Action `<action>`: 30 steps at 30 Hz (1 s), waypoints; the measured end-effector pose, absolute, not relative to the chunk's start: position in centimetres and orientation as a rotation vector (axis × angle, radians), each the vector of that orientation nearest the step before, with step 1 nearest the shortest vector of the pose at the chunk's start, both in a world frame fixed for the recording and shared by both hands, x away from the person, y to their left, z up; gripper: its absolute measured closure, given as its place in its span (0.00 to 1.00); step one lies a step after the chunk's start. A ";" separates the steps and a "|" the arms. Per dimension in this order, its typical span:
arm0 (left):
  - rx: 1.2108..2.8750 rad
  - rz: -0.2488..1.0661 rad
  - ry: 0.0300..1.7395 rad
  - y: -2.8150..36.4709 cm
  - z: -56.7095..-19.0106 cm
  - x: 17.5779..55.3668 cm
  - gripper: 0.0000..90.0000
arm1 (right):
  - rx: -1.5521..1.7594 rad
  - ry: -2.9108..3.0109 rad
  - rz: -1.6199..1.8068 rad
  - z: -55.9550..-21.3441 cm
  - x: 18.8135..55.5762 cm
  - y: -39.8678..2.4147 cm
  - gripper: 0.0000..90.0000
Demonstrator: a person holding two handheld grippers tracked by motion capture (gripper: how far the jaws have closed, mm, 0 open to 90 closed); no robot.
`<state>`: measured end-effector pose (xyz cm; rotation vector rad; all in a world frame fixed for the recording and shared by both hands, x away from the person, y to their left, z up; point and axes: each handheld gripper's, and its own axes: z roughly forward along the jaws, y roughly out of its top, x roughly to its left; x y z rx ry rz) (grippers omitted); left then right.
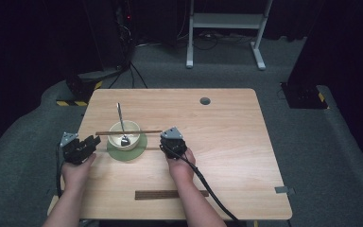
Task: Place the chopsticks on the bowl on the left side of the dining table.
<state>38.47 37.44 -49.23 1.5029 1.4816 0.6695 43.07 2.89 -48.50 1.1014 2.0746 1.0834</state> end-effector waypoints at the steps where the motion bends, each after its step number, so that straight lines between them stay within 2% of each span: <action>1: 1.517 0.652 1.470 37.3 -49.2 38.3 0.66 | 1.103 2.072 1.092 -48.4 42.9 2.7 0.68; 9: 1.680 0.646 1.384 35.9 -49.3 36.1 0.52 | 1.093 2.076 1.126 -48.0 41.6 0.1 0.52; 14: 1.777 0.635 1.349 34.9 -49.5 34.0 0.44 | 1.118 2.082 1.133 -48.2 40.5 -2.7 0.45; 23: 1.885 0.522 1.384 33.5 -51.7 32.7 0.34 | 1.222 2.091 1.053 -49.8 39.3 -12.7 0.37; 24: 1.945 0.530 1.362 33.4 -51.9 32.7 0.34 | 1.255 2.091 1.026 -50.0 39.3 -14.4 0.36; 25: 1.918 0.516 1.382 32.9 -52.2 32.6 0.33 | 1.291 2.079 1.005 -50.2 39.2 -15.7 0.36; 28: 1.954 0.585 1.348 31.6 -52.7 32.3 0.27 | 1.347 2.064 0.939 -50.7 38.7 -18.7 0.34; 30: 1.957 0.591 1.329 31.4 -52.8 32.3 0.27 | 1.369 2.047 0.902 -51.2 38.2 -20.2 0.34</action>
